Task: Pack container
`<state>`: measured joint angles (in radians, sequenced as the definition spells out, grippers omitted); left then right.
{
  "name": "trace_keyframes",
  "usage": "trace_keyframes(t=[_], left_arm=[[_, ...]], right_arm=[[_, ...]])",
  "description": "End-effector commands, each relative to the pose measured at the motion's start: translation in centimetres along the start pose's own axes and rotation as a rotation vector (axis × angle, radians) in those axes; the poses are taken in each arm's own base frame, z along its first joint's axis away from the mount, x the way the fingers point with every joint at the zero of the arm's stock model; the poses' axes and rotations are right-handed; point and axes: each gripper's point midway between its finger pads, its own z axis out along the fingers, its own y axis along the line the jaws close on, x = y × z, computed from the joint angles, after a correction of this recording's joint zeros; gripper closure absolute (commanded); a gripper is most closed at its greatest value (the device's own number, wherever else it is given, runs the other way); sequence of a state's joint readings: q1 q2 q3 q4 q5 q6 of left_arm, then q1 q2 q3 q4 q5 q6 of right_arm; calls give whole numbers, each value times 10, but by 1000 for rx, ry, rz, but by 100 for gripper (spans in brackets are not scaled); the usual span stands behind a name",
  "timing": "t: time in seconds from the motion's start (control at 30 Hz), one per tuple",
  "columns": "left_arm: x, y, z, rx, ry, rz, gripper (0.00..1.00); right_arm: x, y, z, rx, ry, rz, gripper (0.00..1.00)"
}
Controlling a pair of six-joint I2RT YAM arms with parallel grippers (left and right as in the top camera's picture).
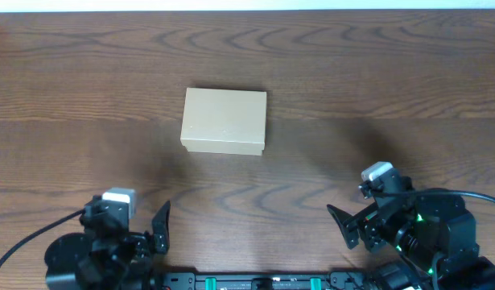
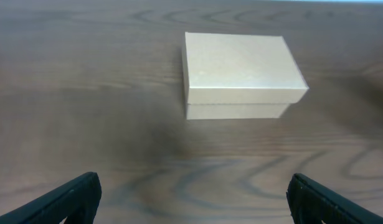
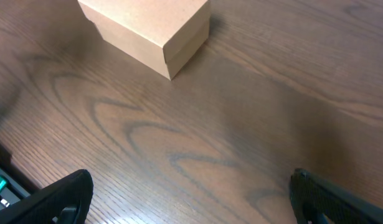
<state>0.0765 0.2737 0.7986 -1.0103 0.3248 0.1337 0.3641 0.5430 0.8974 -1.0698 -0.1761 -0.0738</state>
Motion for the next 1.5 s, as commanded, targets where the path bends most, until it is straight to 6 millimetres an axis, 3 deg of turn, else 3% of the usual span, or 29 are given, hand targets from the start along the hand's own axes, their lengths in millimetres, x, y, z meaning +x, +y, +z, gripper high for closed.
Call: trace_keyframes(t=[0.0,0.17,0.43,0.63,0.97,1.47], left_arm=[[11,8,16,-21,19,146,5],[32,16,40,-41,12,235,5],[72,37,68,-123,42,231,4],[90,50,85,-182,48,119,5],[108,74,97,-305,42,-9,5],[113,82,100,-347,39,-26,5]], right_arm=[[1,-1,0,4,3,-6,1],[1,-1,0,4,3,-6,1],[1,-1,0,4,3,-6,1],[1,-1,0,4,3,-6,1],[1,-1,0,4,2,-6,1],[1,-1,0,4,2,-6,1]])
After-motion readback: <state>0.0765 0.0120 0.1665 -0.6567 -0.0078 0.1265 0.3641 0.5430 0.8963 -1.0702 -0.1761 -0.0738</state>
